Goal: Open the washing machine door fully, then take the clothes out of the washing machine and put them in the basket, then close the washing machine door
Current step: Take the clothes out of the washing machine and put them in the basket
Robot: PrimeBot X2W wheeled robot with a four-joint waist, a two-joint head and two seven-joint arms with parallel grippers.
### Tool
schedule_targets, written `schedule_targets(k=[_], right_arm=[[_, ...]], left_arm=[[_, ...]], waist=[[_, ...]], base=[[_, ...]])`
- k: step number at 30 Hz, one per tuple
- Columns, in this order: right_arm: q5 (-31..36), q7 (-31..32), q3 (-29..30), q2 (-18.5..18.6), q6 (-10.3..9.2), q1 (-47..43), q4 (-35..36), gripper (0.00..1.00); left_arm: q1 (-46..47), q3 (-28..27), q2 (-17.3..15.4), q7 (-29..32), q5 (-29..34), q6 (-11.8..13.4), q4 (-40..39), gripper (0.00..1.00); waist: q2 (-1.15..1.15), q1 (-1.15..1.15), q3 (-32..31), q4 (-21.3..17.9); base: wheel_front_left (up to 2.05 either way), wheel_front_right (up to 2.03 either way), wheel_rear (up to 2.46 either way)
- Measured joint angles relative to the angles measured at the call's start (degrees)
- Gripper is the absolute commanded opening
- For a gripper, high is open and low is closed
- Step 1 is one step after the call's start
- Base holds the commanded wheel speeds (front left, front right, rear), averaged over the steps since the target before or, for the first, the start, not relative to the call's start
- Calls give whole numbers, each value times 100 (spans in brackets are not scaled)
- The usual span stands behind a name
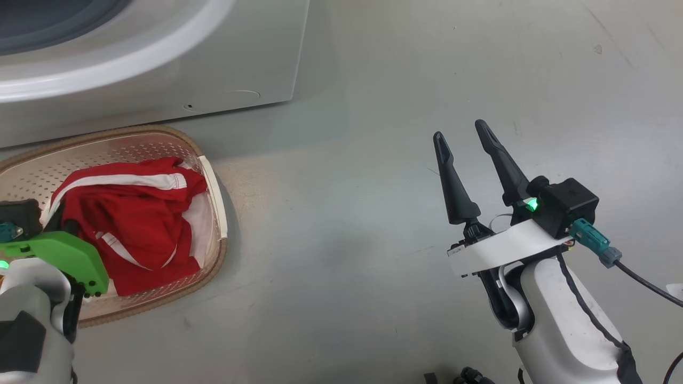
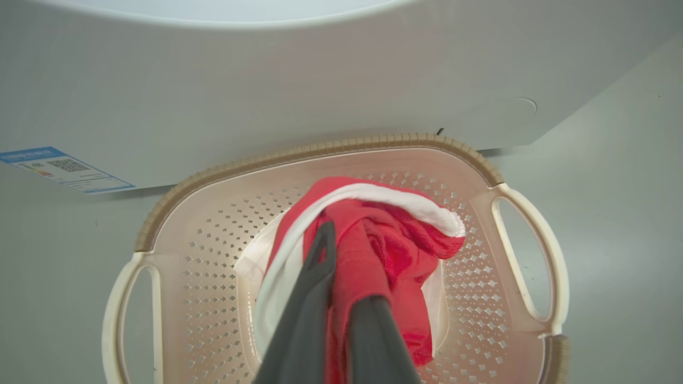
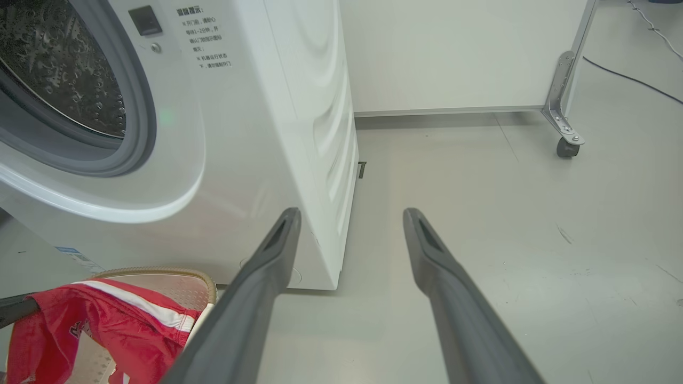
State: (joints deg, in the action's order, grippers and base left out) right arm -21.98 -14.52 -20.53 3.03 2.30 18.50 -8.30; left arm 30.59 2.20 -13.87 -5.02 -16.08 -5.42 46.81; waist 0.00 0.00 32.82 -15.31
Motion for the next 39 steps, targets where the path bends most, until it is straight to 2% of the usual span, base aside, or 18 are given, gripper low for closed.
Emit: schedule_targets(k=[11,12,13,26,39], right_arm=[[0,0,-2,0,-45,45,4,100],[0,0,-2,0,-45,58,5,100],[0,0,-2,0,-45,76,5,100],[2,0,9,0,-53,107,-40,100],[2,0,36,2,-42,104,-198,100]], left_arm=[[276,-185,63,-11,-249,57,458,1],[297,-185,77,-11,-249,57,487,45],[318,-181,89,-11,-249,57,516,100],[464,-73,178,-240,-237,56,960,100],[460,122,363,-636,-185,-1,1233,100]], waist=[[0,0,94,17],[0,0,98,21],[0,0,101,26],[0,0,-22,101],[0,0,-551,254]], base=[[0,0,0],[0,0,0],[0,0,0],[0,0,0],[0,0,0]])
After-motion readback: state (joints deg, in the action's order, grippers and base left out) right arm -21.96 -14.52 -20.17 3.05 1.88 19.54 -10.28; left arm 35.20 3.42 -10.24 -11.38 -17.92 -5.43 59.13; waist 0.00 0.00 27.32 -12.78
